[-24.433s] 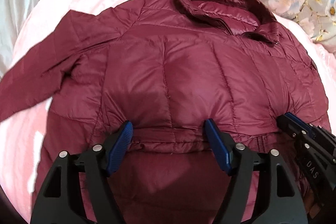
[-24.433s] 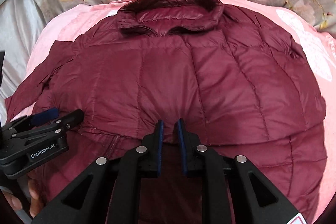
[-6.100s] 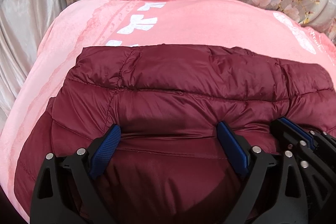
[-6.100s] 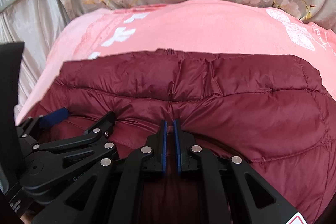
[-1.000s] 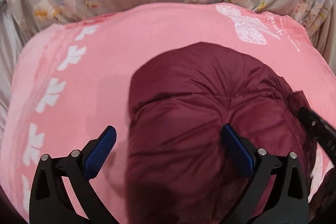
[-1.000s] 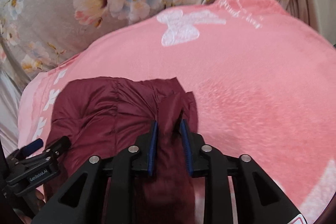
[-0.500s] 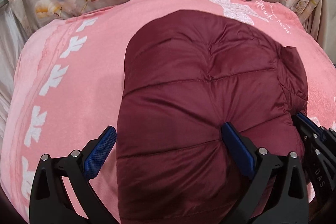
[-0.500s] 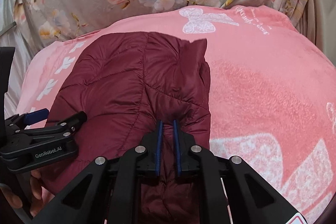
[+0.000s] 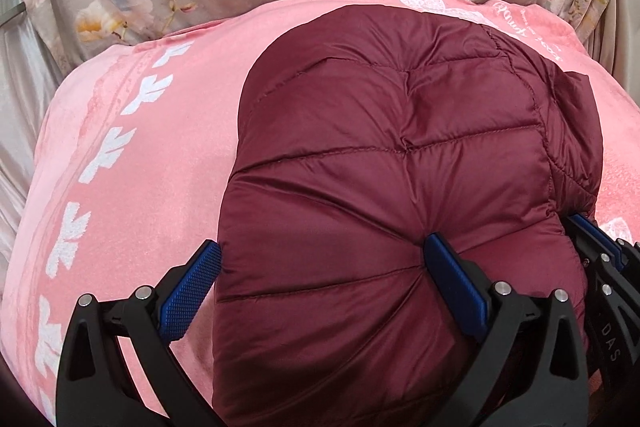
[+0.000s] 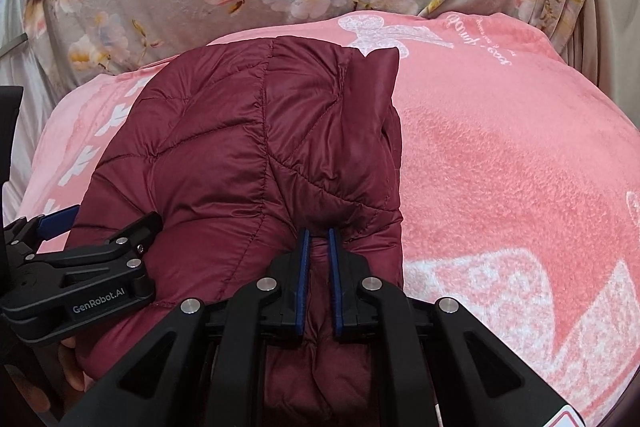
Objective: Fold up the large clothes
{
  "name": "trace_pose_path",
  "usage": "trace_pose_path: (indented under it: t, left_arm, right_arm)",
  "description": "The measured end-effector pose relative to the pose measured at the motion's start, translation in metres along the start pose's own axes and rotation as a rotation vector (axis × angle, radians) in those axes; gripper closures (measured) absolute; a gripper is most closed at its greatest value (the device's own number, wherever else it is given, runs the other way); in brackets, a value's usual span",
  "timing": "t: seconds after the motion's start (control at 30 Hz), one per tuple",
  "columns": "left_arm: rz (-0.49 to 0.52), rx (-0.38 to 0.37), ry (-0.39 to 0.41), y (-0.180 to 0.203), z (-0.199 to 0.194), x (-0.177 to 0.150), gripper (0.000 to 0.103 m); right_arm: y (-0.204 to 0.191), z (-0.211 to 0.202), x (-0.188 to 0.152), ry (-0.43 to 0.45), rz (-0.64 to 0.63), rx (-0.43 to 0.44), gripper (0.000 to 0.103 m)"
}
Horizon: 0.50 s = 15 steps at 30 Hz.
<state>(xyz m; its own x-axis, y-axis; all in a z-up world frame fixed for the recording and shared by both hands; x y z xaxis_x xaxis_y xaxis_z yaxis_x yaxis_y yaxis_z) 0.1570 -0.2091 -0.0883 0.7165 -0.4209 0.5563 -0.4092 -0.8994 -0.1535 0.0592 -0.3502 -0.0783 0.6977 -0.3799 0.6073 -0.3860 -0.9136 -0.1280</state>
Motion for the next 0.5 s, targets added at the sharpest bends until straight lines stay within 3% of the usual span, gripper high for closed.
trace_pose_path:
  t: [0.5]
  left_arm:
    - [0.002,0.035,0.053,0.0015,0.0008,-0.0024,0.005]
  right_arm:
    - [0.0014,0.0005,0.0005,0.0,-0.002,0.0,0.095]
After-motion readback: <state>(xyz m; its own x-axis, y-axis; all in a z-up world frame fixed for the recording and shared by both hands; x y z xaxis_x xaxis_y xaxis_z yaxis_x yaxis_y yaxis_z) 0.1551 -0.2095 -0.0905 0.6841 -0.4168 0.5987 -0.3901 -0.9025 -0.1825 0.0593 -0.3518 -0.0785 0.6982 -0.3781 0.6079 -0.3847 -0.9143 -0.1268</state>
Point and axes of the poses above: each gripper's, at about its wrist camera, not at the fingertips, and z roughly the way its jaws point, y to its right, x to its top, the point moved 8 cm from there along z, roughly the way its jaws point, and after that the axes turned 6 degrees about -y, right-handed, at the moved point
